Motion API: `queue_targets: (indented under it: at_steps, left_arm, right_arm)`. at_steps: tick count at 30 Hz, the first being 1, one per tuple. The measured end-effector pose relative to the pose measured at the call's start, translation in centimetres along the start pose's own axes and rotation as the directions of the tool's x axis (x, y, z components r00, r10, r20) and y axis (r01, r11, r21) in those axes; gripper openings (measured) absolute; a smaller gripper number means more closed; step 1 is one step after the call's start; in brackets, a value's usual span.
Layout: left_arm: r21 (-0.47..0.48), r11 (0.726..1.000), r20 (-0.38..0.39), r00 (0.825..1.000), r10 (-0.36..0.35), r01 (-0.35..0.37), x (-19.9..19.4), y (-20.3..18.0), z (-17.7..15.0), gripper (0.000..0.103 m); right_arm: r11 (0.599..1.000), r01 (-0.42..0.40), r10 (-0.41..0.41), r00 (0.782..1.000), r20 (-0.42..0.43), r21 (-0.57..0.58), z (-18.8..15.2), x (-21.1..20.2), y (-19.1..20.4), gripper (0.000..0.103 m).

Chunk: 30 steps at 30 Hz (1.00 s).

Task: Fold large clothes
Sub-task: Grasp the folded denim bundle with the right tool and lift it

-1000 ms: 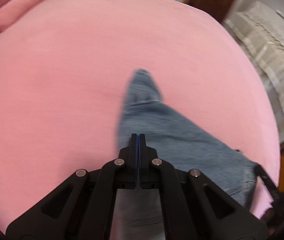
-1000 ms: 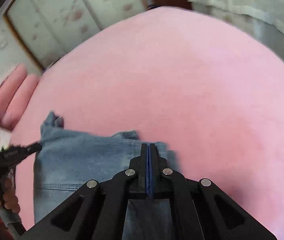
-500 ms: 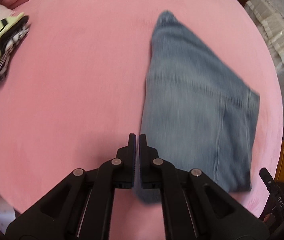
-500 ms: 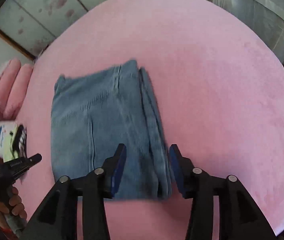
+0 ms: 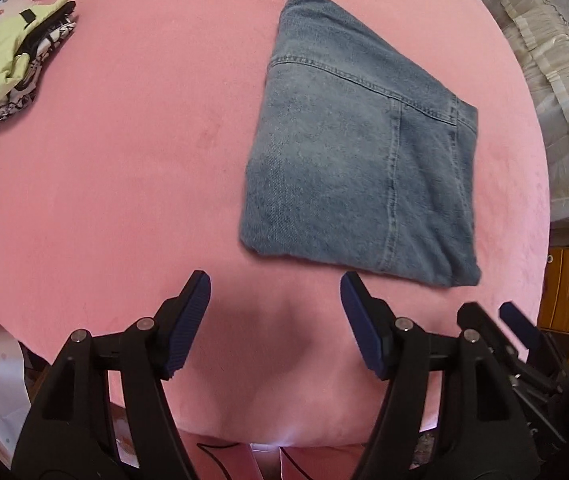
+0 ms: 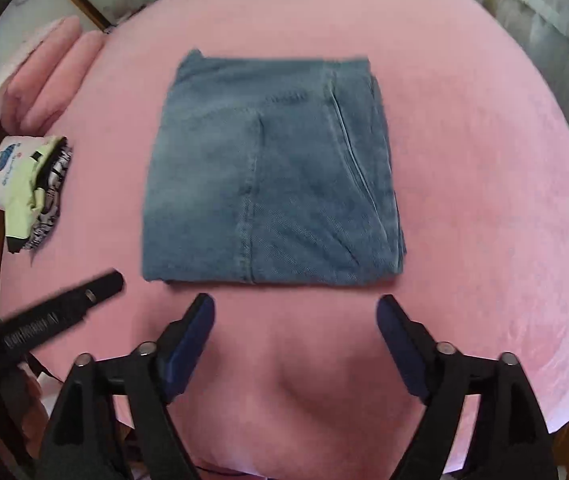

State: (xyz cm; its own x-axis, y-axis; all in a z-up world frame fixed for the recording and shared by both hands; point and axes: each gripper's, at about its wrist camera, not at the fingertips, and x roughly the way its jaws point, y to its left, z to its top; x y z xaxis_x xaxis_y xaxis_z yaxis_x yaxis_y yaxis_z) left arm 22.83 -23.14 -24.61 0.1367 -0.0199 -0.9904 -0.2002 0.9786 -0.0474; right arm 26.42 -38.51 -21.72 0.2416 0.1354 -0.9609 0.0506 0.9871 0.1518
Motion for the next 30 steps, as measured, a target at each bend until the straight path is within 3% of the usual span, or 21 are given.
queue_targets:
  at_steps: [2, 6, 12, 16, 21, 24, 27, 30]
  left_arm:
    - [0.003, 1.000, 0.013, 1.000, 0.008, -0.009, -1.0, -0.3, -0.3, 0.066]
    - [0.016, 1.000, 0.035, 0.999, 0.026, -0.026, -2.8, -0.6, -0.4, 0.079]
    - [0.068, 0.997, 0.060, 0.998, 0.034, -0.038, -5.4, -1.2, -0.3, 0.080]
    - [0.089, 0.994, 0.070, 0.996, 0.049, -0.055, -6.2, -1.5, 0.0, 0.080]
    - [0.094, 0.994, 0.036, 0.998, 0.042, -0.046, -4.7, -1.5, 0.6, 0.080]
    - [0.090, 0.995, 0.001, 0.999, 0.039, -0.039, -2.6, -1.3, 1.3, 0.080]
    - [0.079, 0.997, -0.040, 0.999, 0.021, -0.018, 0.0, -0.7, 2.5, 0.080]
    - [0.076, 0.996, -0.069, 0.997, -0.040, 0.046, 2.9, 0.1, 4.7, 0.080]
  right_arm:
    - [1.000, -0.005, 0.005, 1.000, 0.005, -0.005, 0.2, -0.9, 0.1, 0.092]
    - [1.000, -0.002, 0.002, 1.000, -0.004, -0.020, 0.9, -2.2, 0.2, 0.097]
    - [0.999, 0.026, -0.025, 1.000, 0.014, -0.043, 1.7, -3.6, 0.5, 0.099]
    - [1.000, -0.017, 0.017, 1.000, -0.004, 0.012, 2.1, -3.6, -0.4, 0.099]
    - [0.999, -0.021, 0.022, 0.999, -0.040, 0.038, 2.5, -1.8, -1.3, 0.100]
    - [0.990, -0.100, 0.108, 0.991, -0.080, 0.100, 2.9, 0.3, -3.0, 0.099]
    - [0.975, -0.169, 0.190, 0.971, -0.147, 0.141, 3.9, 3.6, -5.0, 0.099]
    - [0.961, -0.215, 0.250, 0.944, -0.218, 0.171, 5.5, 7.5, -7.4, 0.099]
